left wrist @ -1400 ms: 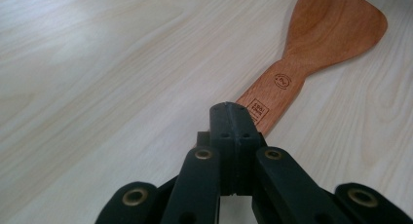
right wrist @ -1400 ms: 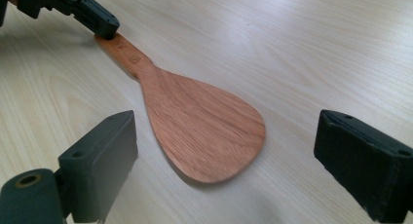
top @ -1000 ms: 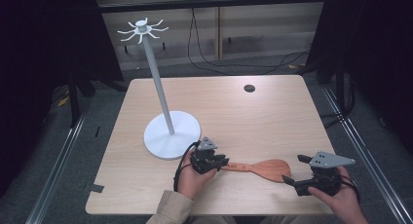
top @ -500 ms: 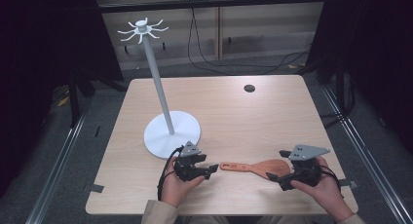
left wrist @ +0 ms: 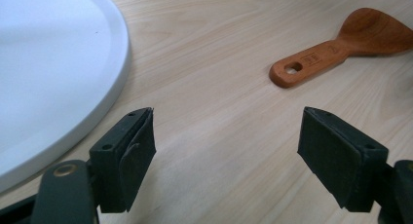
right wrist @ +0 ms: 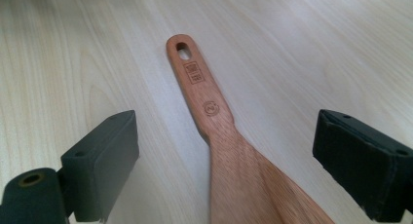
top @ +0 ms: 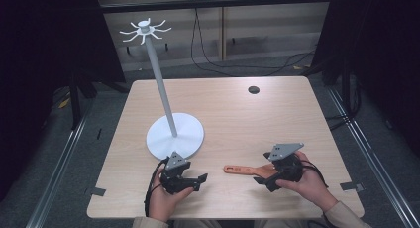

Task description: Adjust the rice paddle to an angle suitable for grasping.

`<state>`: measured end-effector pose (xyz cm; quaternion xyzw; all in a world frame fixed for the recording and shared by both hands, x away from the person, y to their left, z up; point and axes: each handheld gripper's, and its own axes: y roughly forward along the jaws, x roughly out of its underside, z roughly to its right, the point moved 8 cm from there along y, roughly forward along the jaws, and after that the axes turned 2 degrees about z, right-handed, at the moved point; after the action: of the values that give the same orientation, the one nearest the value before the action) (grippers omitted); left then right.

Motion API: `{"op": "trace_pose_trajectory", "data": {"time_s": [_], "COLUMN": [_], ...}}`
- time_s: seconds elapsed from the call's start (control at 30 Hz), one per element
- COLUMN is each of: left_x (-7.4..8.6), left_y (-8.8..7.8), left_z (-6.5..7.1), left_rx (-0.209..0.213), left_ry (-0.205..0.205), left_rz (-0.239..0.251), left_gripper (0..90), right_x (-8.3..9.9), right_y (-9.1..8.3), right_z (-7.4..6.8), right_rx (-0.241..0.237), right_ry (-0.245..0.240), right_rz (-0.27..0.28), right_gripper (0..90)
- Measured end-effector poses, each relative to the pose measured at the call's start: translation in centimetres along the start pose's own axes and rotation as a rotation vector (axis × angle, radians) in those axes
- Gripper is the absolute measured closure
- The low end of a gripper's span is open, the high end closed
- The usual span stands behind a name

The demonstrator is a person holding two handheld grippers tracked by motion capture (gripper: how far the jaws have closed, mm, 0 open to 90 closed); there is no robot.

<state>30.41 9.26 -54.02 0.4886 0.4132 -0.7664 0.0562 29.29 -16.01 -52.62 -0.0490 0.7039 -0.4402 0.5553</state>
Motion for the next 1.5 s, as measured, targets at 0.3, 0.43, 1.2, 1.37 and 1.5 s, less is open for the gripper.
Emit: {"op": "trace_pose_trajectory", "data": {"time_s": [0.3, 0.43, 1.2, 1.37, 1.5], "left_x": [0.6, 0.7, 0.1, -0.1, -0.2], "left_y": [-1.0, -1.1, -0.7, -0.4, -0.2], "left_z": [-0.7, -0.9, -0.4, -0.3, -0.1], "left_rx": [-0.022, -0.032, -0.012, -0.002, 0.007], "left_ry": [-0.016, -0.020, -0.034, -0.019, -0.021], "left_rz": [0.010, 0.005, 0.037, 0.036, 0.039], "left_gripper": [20.4, 20.5, 20.2, 20.2, 20.2], "right_x": [-0.7, -0.6, -2.2, -2.3, -2.7], "right_y": [2.6, 3.8, 5.4, 4.9, 3.8], "right_z": [-0.6, -0.2, -0.7, -0.2, 0.3], "right_rx": [-0.048, -0.046, -0.073, -0.097, -0.091], "right_ry": [-0.039, -0.073, -0.001, 0.092, 0.145], "right_rz": [-0.075, -0.170, -0.448, -0.358, -0.275], "right_gripper": [18.5, 31.7, 67.0, 67.0, 67.0]}}
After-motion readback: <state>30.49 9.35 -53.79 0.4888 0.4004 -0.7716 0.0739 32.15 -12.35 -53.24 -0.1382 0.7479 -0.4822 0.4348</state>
